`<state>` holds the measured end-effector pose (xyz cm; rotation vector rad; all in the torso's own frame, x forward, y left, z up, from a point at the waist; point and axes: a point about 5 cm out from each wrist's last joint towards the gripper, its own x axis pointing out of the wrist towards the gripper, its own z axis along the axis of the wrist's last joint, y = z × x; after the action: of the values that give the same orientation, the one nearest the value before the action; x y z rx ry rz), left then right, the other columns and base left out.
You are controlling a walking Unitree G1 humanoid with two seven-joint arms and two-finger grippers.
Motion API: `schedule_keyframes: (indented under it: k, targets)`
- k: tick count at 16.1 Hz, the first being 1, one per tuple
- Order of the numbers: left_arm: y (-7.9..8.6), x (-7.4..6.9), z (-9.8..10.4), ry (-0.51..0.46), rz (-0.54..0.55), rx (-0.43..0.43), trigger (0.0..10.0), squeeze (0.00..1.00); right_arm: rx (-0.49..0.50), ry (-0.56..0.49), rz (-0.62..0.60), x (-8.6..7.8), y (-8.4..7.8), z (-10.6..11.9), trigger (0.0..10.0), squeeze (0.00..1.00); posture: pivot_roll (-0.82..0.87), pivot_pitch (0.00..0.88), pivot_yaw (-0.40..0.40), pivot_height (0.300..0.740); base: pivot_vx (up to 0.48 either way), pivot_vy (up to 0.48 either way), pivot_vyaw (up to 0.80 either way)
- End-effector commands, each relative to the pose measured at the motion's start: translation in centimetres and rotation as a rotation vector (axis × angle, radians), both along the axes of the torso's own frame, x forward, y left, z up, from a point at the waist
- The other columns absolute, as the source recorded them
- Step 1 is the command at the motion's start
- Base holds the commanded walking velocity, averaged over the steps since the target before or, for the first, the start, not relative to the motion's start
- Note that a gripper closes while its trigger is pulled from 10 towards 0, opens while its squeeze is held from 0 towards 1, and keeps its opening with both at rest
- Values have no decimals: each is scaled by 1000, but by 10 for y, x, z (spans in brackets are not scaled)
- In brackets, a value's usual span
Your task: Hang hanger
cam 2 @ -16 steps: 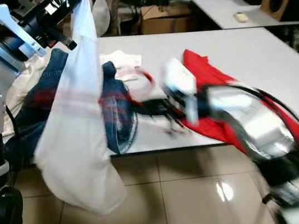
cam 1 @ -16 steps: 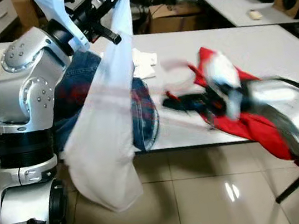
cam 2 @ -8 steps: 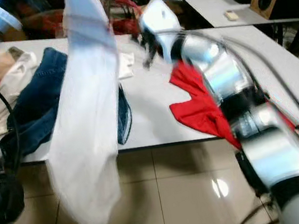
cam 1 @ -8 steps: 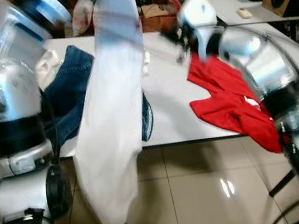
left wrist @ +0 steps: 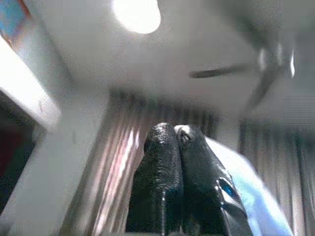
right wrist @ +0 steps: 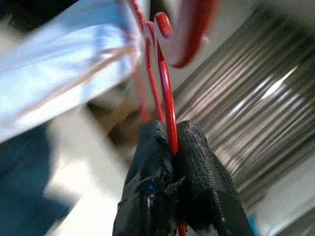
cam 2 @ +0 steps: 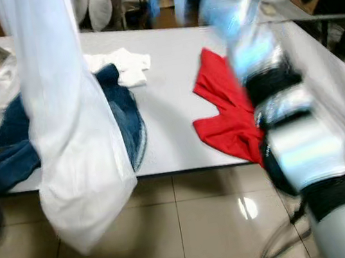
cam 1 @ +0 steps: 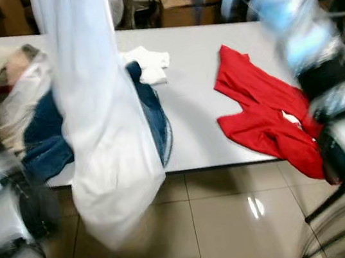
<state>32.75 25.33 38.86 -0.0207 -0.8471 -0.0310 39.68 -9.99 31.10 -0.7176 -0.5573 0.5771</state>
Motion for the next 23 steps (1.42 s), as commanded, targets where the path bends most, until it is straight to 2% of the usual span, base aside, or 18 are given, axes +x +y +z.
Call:
schedule_keyframes:
  k: [1,2,3,5,6,8,9,10,12,13,15,17,18,19,20,21,23]
  targets:
    - [-30,24,-41,219,-48,194,10000,0,-70,57,-26,3,-4,-31,10000,0,30,0,-71,740,0,0,0]
    - [-38,30,-58,287,-65,270,10000,0,-93,85,-26,2,-4,-43,10000,0,30,0,-71,740,0,0,0]
    - [-65,40,-118,499,-140,453,10000,0,-175,179,-55,0,-8,-83,10000,0,25,0,-62,740,0,0,0]
    - [-79,40,-153,607,-188,543,10000,0,-228,258,-56,-5,-14,-111,10000,0,24,0,-57,740,0,0,0]
    - [-85,40,-164,666,-208,578,10000,0,-247,322,1,-12,-16,-126,10000,0,23,0,-55,740,0,0,0]
    - [-83,40,-174,719,-201,630,10000,0,-190,364,169,-26,-14,-130,10000,0,24,0,-47,740,0,0,0]
    - [-76,44,-182,752,-144,664,10000,0,-247,437,333,-48,-20,-140,10000,0,21,0,-46,740,0,0,0]
    - [-70,47,-186,768,-89,677,10000,0,-313,482,390,-61,-27,-149,10000,0,18,0,-44,740,0,0,0]
    - [-57,56,-184,790,18,567,10000,0,-376,569,424,-83,-44,-158,10000,0,14,0,-37,740,0,0,0]
    - [-52,59,-181,793,49,524,10000,0,-377,587,431,-91,-51,-158,10000,0,10,0,-21,740,0,0,0]
    - [-46,60,-184,818,49,509,10000,0,-362,595,420,-101,-61,-152,10000,0,3,0,-7,740,0,0,0]
    - [-38,57,-208,904,0,552,10000,0,-335,596,356,-112,-77,-140,10000,0,-4,0,4,740,0,0,0]
    - [-36,53,-219,937,-33,567,10000,47,-313,592,324,-117,-85,-132,10000,0,-9,0,8,740,0,0,0]
    - [-35,48,-227,953,-84,559,10000,1000,-295,587,299,-121,-91,-125,10000,0,-11,0,9,740,0,0,0]
    - [-35,42,-234,979,-151,578,10000,1000,-262,587,281,-124,-96,-118,10000,0,-14,0,10,740,0,0,0]
    - [-32,21,-245,1027,-276,815,10000,1000,-163,528,225,-123,-106,-100,10000,0,-22,0,4,740,0,0,0]
    - [-30,2,-251,1049,-375,1019,10000,1000,-80,494,190,-121,-110,-91,10000,0,-13,0,-7,740,0,0,0]
